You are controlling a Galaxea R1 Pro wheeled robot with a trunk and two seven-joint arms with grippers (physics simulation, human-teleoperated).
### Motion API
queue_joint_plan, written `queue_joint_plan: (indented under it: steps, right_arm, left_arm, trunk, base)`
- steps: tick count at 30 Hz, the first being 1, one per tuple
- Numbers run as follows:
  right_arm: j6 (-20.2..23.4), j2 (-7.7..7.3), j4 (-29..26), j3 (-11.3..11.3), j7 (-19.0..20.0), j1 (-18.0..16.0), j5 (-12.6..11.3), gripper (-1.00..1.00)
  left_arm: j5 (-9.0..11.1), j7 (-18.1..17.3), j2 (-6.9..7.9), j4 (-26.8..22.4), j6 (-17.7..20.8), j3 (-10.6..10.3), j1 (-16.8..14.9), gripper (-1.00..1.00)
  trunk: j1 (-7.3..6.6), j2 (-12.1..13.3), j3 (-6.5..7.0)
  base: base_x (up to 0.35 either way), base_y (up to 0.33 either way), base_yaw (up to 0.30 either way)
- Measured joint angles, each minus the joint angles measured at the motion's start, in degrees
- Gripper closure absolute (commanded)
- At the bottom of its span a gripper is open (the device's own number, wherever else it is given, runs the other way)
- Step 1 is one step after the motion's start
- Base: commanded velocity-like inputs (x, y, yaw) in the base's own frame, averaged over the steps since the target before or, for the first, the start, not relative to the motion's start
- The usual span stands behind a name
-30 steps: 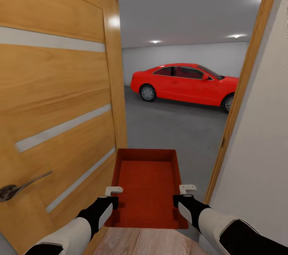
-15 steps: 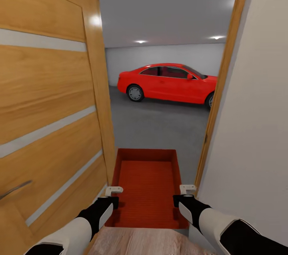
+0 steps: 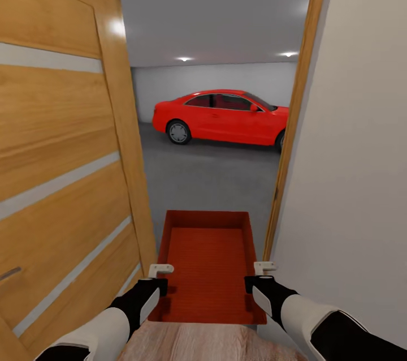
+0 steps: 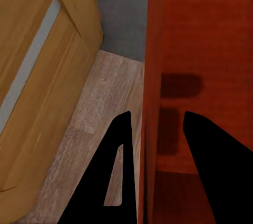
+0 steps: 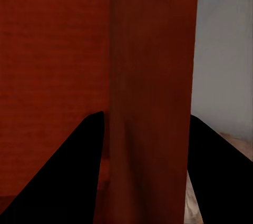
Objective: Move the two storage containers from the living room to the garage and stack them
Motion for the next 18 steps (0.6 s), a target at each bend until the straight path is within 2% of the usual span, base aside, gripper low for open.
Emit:
queue_joint_plan:
  steps: [14, 18]
  right_arm:
    - [0.11, 0.30, -0.01, 0.07, -0.53, -0.04, 0.01, 1.00]
    - [0.01, 0.29, -0.01, 0.14, -0.49, -0.03, -0.05, 1.00]
  left_arm:
    - [0.17, -0.32, 0.27, 0.01, 0.01, -0.08, 0.00, 1.00]
    - [0.58, -0.17, 0.28, 0.03, -0.09, -0.45, 0.00, 1.00]
  trunk:
    - [-0.01, 0.00, 0.00]
    - [0.00, 0.01, 0.00]
  base:
    - [0.221, 0.215, -0.002]
    - [0.128, 0.116, -0.087]
